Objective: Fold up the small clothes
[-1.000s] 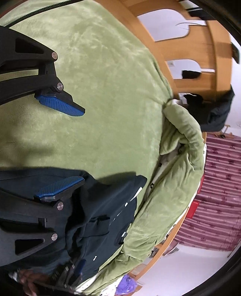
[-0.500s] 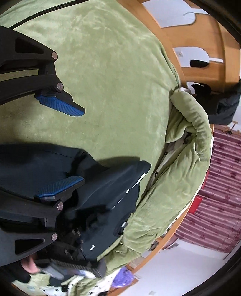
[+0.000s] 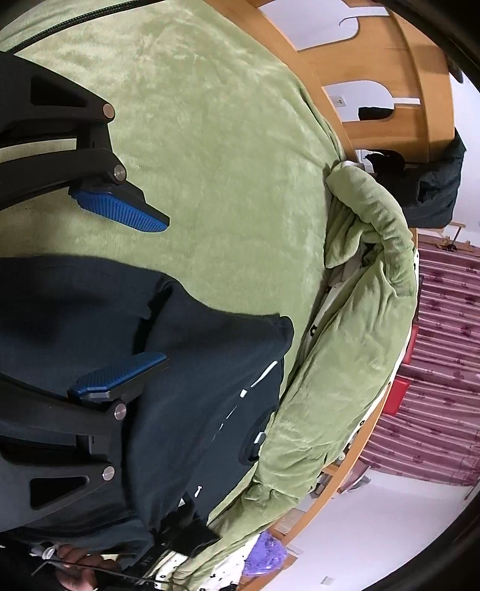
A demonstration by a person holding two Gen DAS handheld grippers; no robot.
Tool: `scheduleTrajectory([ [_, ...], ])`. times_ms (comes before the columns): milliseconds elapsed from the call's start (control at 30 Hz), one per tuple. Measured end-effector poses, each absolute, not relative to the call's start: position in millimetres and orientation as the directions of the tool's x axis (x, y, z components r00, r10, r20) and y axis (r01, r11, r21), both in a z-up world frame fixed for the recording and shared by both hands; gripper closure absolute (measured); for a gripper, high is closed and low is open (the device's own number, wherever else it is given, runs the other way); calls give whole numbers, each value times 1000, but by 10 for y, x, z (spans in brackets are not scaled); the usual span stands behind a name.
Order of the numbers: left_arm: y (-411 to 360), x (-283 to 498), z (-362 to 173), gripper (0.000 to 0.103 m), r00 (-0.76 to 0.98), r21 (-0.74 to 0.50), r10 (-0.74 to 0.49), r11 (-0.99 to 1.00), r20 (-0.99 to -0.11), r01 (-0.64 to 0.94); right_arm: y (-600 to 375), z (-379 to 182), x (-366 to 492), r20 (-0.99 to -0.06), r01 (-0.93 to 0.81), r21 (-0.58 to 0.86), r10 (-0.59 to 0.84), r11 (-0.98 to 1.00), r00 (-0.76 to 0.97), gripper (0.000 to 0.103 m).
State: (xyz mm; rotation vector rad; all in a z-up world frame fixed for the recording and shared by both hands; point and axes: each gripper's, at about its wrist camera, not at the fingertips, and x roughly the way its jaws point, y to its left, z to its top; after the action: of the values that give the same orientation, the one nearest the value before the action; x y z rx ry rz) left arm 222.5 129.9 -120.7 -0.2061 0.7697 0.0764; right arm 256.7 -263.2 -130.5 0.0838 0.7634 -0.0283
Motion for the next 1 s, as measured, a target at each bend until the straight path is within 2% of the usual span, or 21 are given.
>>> scheduleTrajectory([
  [167, 1204, 2247, -1238, 37, 704, -143, -6, 980, -710, -136, -2885, -1462, 2339, -721, 84, 106, 18, 991, 693, 87],
  [367, 1092, 2248, -1245, 37, 701, -104, 11, 987, -713, -121, -3090, -1568, 2261, -744, 123, 129, 14, 984, 669, 65],
  [500, 1053, 2261, -1261, 37, 699, -92, 18, 989, -715, -119, -3234, -1565, 2261, -736, 155, 185, 32, 970, 676, 45],
  [667, 1016, 2313, -1313, 37, 685, -74, 27, 990, -728, -118, -3213, -1738, 2395, -775, 145, 154, 29, 977, 631, 42],
  [733, 1004, 2330, -1326, 37, 683, -69, 28, 991, -730, -115, -3214, -1835, 2465, -794, 152, 139, 19, 978, 607, 47],
  [767, 997, 2337, -1331, 37, 682, -67, 29, 991, -731, -114, -3223, -1886, 2498, -800, 160, 138, 15, 977, 600, 55],
  [833, 985, 2348, -1346, 37, 678, -62, 29, 992, -734, -110, -3226, -1905, 2522, -792, 160, 122, -1, 979, 611, 90],
  [867, 979, 2352, -1355, 37, 676, -59, 31, 992, -736, -109, -3221, -1904, 2543, -794, 147, 119, 5, 982, 608, 99],
  [1000, 957, 2360, -1382, 37, 669, -49, 34, 993, -742, -105, -3260, -1632, 2470, -739, 109, 126, 20, 986, 673, 99],
])
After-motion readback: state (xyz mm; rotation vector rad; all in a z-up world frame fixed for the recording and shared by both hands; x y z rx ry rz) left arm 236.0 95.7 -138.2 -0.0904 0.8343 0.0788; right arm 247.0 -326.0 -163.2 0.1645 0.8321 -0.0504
